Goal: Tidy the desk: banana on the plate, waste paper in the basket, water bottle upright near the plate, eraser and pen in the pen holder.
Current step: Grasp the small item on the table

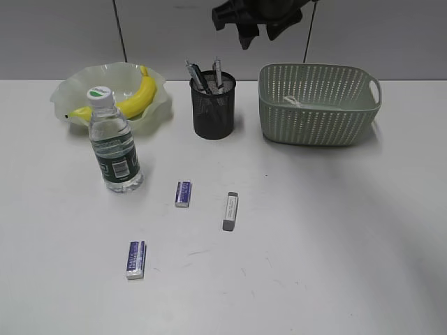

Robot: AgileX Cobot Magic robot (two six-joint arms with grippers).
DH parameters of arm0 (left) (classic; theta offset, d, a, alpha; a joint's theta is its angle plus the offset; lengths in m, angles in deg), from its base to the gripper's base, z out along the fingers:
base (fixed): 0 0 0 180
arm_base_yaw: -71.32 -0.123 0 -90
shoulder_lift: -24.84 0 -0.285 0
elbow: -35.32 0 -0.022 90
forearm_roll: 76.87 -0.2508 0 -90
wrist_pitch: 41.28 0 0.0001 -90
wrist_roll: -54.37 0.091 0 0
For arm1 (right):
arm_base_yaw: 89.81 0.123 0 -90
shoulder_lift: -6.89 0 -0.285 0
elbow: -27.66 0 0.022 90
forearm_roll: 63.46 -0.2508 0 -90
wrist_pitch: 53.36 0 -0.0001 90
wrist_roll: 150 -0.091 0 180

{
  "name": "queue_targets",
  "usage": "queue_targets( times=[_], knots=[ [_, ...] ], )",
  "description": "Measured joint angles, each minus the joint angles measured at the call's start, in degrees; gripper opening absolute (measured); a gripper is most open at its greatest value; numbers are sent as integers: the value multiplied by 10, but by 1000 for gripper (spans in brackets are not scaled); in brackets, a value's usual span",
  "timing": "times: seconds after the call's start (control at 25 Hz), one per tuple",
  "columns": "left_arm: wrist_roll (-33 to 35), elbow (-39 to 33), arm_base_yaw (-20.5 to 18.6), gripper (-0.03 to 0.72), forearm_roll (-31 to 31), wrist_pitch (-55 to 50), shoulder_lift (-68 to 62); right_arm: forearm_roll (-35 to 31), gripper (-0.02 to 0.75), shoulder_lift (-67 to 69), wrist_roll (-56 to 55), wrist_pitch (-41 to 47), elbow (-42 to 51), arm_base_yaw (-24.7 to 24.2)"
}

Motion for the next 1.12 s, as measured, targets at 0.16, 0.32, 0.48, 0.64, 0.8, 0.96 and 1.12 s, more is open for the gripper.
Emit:
queue_targets(
  times=[0.16,0.32,0.48,0.64,0.8,0.96,1.12],
  knots=[
    [0,0,0,261,0,0,0,-55,402,-33,50,96,0,1],
    [0,0,0,261,0,0,0,-120,402,-64,81,118,8,3],
    [0,0,0,261,0,0,0,-146,402,-111,89,119,43,17],
    [0,0,0,261,0,0,0,-156,402,-173,91,119,113,33],
    [0,0,0,261,-1,0,0,-165,402,-244,89,119,216,36],
    [0,0,0,261,-1,0,0,-166,402,-322,83,119,338,36],
    [0,0,0,261,-1,0,0,-166,402,-423,82,119,468,36]
  ],
)
